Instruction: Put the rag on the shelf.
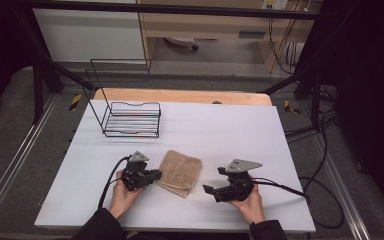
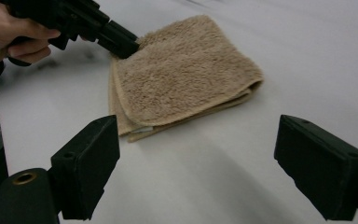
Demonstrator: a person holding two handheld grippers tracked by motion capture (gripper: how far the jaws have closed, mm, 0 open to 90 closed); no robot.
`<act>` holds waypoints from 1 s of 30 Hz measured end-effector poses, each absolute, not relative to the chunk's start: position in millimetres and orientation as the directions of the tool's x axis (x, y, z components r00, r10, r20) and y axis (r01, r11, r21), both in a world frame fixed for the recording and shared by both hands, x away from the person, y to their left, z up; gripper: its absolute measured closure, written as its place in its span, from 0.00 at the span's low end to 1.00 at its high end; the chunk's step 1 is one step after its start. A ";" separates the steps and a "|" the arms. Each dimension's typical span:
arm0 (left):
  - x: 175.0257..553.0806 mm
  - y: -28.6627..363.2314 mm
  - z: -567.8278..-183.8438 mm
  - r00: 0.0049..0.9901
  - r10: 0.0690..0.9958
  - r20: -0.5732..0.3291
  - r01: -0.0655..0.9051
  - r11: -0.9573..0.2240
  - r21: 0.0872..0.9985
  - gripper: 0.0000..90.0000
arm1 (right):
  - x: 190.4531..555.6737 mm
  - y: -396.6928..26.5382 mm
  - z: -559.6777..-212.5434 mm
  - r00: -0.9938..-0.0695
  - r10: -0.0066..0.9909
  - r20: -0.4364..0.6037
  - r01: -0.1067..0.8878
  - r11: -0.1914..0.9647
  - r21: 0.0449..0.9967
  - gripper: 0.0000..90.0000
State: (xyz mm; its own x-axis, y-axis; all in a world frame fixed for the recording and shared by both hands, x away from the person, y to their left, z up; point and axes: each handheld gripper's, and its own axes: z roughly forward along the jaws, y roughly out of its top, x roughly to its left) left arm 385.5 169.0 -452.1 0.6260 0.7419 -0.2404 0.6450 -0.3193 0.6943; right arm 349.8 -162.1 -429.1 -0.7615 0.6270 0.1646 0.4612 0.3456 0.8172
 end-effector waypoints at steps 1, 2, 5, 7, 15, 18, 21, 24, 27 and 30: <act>385.3 168.8 -452.3 0.627 0.741 -0.240 0.644 -0.320 0.695 0.90 | 349.8 -156.5 -429.8 -0.764 0.624 0.162 0.462 0.354 0.813 0.17; 385.0 168.6 -452.4 0.629 0.740 -0.237 0.641 -0.322 0.696 0.90 | 349.9 -151.2 -430.3 -0.771 0.619 0.150 0.454 0.370 0.810 0.19; 384.4 168.1 -452.8 0.635 0.740 -0.223 0.632 -0.331 0.701 0.90 | 350.7 -135.9 -431.2 -0.787 0.602 0.134 0.441 0.398 0.804 0.23; 384.7 168.3 -453.1 0.632 0.740 -0.229 0.636 -0.326 0.700 0.90 | 350.7 -126.3 -432.2 -0.795 0.591 0.134 0.440 0.410 0.799 0.27; 384.1 167.2 -452.8 0.632 0.743 -0.218 0.632 -0.332 0.700 0.90 | 349.7 -93.5 -442.1 -0.825 0.556 0.101 0.418 0.481 0.770 0.47; 384.6 167.5 -452.9 0.632 0.742 -0.222 0.634 -0.331 0.699 0.90 | 350.9 -85.3 -446.9 -0.830 0.552 0.086 0.413 0.503 0.759 0.52; 384.7 167.4 -452.7 0.631 0.743 -0.223 0.636 -0.331 0.697 0.90 | 350.3 -80.9 -451.6 -0.832 0.552 0.057 0.400 0.525 0.752 0.53; 384.9 167.3 -452.4 0.626 0.746 -0.228 0.642 -0.327 0.693 0.90 | 349.6 -79.5 -452.1 -0.831 0.554 0.048 0.397 0.530 0.749 0.53; 384.6 166.8 -452.1 0.624 0.748 -0.226 0.642 -0.327 0.693 0.90 | 349.4 -77.9 -453.5 -0.829 0.558 0.024 0.385 0.541 0.747 0.58; 384.7 166.8 -452.2 0.619 0.750 -0.231 0.646 -0.320 0.693 0.91 | 349.5 -76.6 -452.9 -0.832 0.555 -0.017 0.364 0.568 0.738 0.64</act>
State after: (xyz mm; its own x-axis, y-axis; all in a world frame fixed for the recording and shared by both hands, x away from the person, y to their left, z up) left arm 384.7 166.8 -452.2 0.6191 0.7504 -0.2314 0.6465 -0.3197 0.6927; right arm 349.5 -76.6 -452.9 -0.8319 0.5547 -0.0167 0.3638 0.5678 0.7384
